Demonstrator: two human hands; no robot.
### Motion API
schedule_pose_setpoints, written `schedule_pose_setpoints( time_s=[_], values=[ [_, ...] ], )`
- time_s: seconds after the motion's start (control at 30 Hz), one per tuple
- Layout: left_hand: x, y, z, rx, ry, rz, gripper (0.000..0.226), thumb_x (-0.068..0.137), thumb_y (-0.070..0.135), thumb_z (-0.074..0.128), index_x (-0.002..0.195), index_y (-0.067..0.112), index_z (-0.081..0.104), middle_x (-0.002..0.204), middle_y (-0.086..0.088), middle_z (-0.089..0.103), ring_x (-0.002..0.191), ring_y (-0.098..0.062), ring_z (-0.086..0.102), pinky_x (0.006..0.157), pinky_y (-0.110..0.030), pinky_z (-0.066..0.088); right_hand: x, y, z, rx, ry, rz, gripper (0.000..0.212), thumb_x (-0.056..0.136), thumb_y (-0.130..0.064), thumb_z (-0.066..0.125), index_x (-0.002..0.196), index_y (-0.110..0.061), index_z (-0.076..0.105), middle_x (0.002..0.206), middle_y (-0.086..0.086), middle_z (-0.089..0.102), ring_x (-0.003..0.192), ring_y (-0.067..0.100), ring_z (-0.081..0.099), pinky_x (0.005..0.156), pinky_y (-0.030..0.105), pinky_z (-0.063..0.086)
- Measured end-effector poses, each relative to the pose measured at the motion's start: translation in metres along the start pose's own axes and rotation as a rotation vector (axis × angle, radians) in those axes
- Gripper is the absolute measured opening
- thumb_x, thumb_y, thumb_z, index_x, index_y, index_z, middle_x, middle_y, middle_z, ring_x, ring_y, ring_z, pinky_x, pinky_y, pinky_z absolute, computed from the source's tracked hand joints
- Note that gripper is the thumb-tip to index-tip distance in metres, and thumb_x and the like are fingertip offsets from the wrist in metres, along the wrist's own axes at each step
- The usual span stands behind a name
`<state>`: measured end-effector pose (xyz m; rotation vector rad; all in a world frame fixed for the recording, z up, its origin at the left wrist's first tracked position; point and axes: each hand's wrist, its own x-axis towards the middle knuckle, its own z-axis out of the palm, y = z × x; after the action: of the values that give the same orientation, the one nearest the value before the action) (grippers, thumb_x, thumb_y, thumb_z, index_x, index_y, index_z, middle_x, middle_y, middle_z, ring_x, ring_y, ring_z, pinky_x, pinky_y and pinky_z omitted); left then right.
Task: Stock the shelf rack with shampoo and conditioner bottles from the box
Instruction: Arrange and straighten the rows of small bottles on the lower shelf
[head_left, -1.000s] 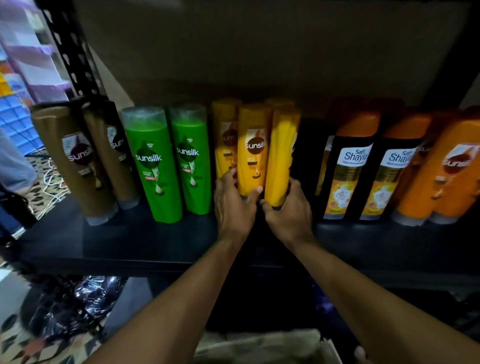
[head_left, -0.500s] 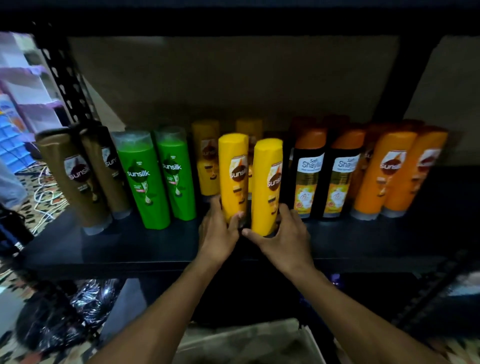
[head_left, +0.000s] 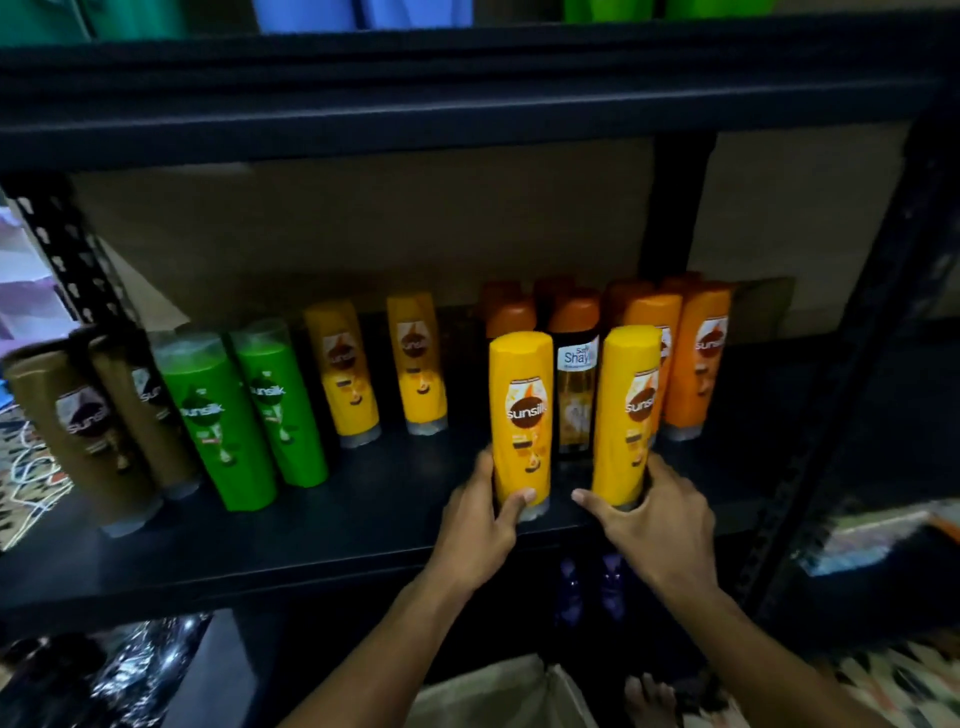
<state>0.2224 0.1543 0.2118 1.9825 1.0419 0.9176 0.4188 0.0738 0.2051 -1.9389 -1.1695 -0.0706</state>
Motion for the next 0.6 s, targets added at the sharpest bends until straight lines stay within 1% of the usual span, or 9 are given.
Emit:
schedule_pose_setpoints(
  time_s=[0.1,0.27,0.37,0.5,0.6],
  values=[
    [0.009,0.010,0.024,-0.011,-0.027,0.012,0.061,0.098,0.039,0.064,0.151,0.032,0.034,0.139,0.007,0.061,0.123,-0.012,0.061,0.104,-0.044,0.053,0.010,0.017,-0.009,-0.050,0.028,0.034,0.075,0.063,-0.076,0.076,0.117,-0.026,0.059,0.106,-0.003,0.070,0.097,0.023,0.065,0.083,0.038,0.054],
    [0.018,0.021,0.049,-0.051,-0.054,0.009,0.057,0.099,0.036,0.063,0.149,0.030,0.036,0.140,0.007,0.059,0.125,-0.012,0.058,0.106,-0.043,0.051,0.017,0.030,-0.013,-0.086,0.050,0.049,0.082,0.062,-0.080,0.074,0.121,-0.025,0.058,0.107,-0.002,0.070,0.099,0.023,0.066,0.084,0.040,0.056],
    [0.019,0.022,0.051,-0.060,-0.064,0.003,0.058,0.100,0.035,0.062,0.150,0.028,0.035,0.141,0.008,0.057,0.126,-0.011,0.057,0.107,-0.042,0.050,0.018,0.030,-0.011,-0.085,0.055,0.052,0.083,0.063,-0.077,0.075,0.123,-0.023,0.057,0.109,0.000,0.070,0.099,0.024,0.066,0.084,0.042,0.056],
    [0.018,0.021,0.052,-0.053,-0.057,-0.005,0.060,0.100,0.036,0.062,0.152,0.026,0.034,0.143,0.005,0.056,0.128,-0.012,0.056,0.107,-0.043,0.050,0.019,0.029,-0.009,-0.091,0.056,0.074,0.083,0.063,-0.075,0.077,0.123,-0.020,0.057,0.108,0.002,0.070,0.098,0.027,0.066,0.084,0.043,0.056],
    [0.017,0.022,0.054,-0.048,-0.054,-0.010,0.062,0.100,0.034,0.062,0.153,0.025,0.031,0.144,0.004,0.054,0.128,-0.012,0.055,0.106,-0.038,0.049,0.019,0.031,-0.008,-0.090,0.056,0.091,0.081,0.063,-0.076,0.076,0.119,-0.021,0.058,0.103,0.001,0.071,0.094,0.027,0.067,0.081,0.043,0.057]
  ],
)
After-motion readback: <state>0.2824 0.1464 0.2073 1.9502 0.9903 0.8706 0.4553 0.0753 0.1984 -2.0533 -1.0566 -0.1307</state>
